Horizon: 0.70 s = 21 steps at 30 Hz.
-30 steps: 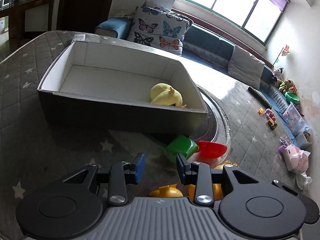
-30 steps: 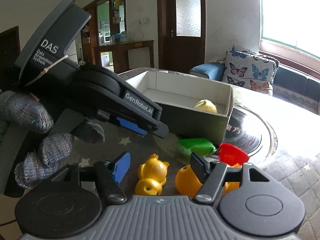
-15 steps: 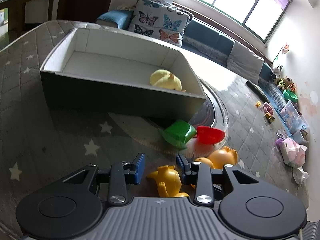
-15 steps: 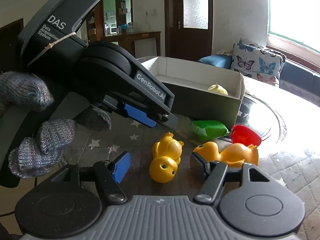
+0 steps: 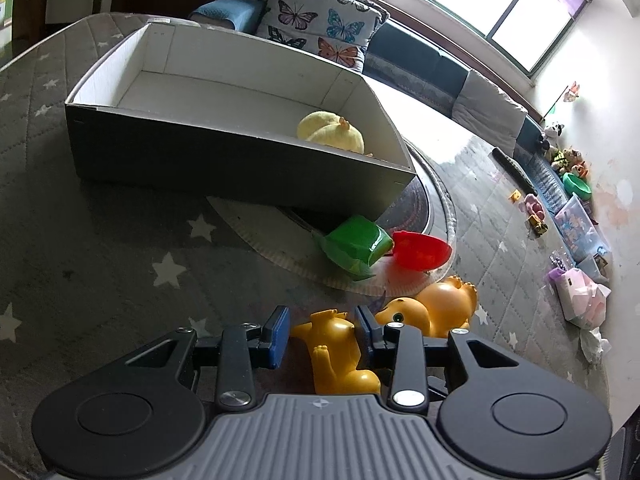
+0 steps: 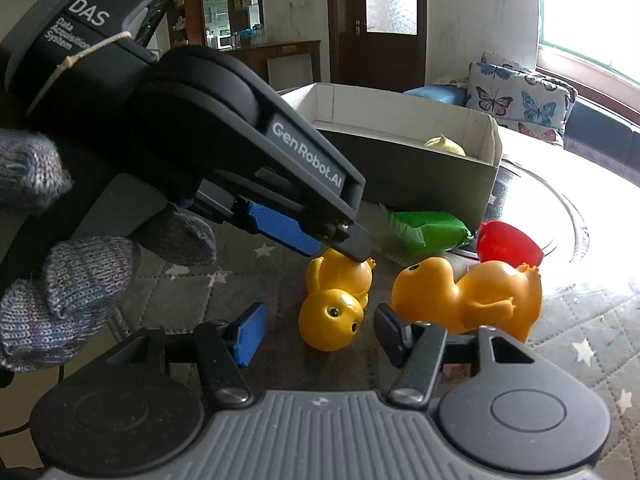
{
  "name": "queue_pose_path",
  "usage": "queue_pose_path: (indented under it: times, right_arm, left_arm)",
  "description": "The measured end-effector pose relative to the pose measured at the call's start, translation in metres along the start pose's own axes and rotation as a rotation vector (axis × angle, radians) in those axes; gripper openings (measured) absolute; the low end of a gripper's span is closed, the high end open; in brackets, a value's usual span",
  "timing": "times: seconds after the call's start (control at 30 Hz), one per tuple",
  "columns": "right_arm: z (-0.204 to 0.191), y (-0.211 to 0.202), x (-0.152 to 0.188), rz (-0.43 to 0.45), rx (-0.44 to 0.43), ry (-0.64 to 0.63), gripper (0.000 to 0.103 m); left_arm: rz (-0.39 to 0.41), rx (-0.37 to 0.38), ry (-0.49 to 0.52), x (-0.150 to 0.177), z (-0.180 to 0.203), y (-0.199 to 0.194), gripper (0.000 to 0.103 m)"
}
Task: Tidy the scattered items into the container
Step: 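Lower the left gripper and grasp the small yellow rubber duck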
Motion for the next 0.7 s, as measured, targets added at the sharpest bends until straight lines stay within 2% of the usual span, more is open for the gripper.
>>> queue_pose_path:
  times: [0.4, 0.7]
  right_arm:
    - [0.0011, 0.0040, 0.0000, -0.018, -0.003, 0.018, 0.042]
    - [-0.0003, 0.0045, -0.0009, -0.019, -0.011, 0.017, 0.035]
  left_arm:
    - [-0.025, 0.040, -0.025, 0.0020, -0.0006, 0.0056, 0.040]
    - [-0.024, 0.075, -0.033, 0.0020, -0.0017, 0.0078, 0.034]
Point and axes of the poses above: each gripper's, at about its wrist camera, not at the fingertips, and y roughly the way its jaws point, z to its right, x to its underside, the point moved 6 cm from there along y, roughly the way its jaws point, and after that the axes turned 10 degrees about x, right-handed, at the moved point
